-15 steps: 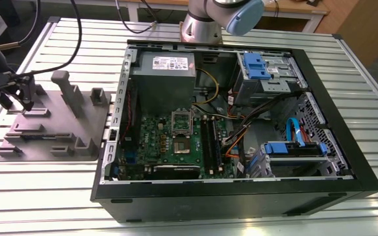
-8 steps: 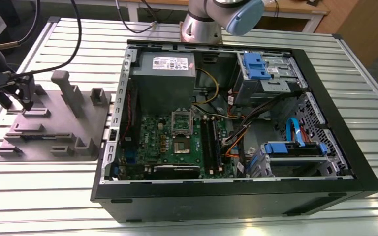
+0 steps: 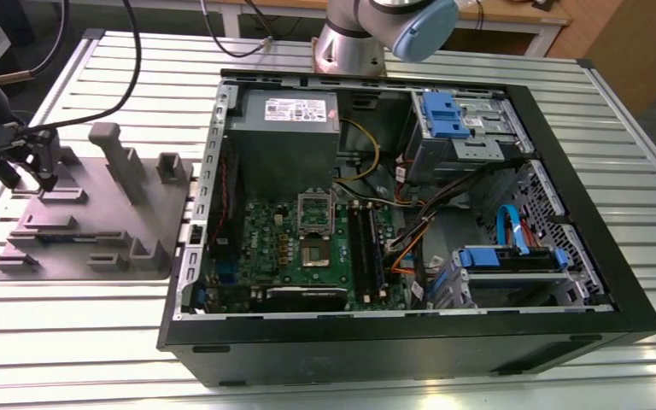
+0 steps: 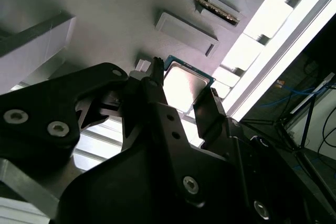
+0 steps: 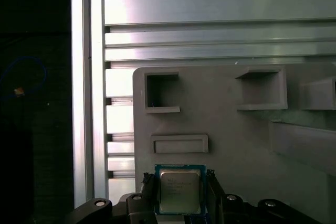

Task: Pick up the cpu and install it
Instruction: 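Pick up the cpu and move it towards the insertion slot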

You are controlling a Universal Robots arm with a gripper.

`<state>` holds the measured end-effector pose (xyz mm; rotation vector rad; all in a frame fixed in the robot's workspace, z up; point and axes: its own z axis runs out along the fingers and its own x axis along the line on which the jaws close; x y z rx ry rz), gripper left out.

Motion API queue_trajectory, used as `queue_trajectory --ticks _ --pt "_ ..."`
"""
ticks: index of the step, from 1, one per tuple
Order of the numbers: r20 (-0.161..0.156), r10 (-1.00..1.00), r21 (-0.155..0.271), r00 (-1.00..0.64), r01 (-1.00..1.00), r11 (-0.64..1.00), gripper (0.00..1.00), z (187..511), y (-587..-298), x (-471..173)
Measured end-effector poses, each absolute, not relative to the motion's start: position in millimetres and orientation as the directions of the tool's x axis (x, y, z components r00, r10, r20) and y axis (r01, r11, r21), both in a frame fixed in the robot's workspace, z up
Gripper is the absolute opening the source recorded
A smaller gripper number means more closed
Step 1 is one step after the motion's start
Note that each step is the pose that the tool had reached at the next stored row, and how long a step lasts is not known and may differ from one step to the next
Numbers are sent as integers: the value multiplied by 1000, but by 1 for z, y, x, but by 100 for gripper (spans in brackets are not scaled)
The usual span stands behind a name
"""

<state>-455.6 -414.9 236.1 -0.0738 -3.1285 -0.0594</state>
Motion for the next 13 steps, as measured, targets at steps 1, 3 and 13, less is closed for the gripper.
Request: queue_trajectory --ticks 1,3,13 --pt "12 47 38 -999 47 998 47 236 -415 -456" --pt "12 47 38 -999 47 998 47 236 -415 -456" --pt "13 47 38 -999 47 998 47 241 -415 -456"
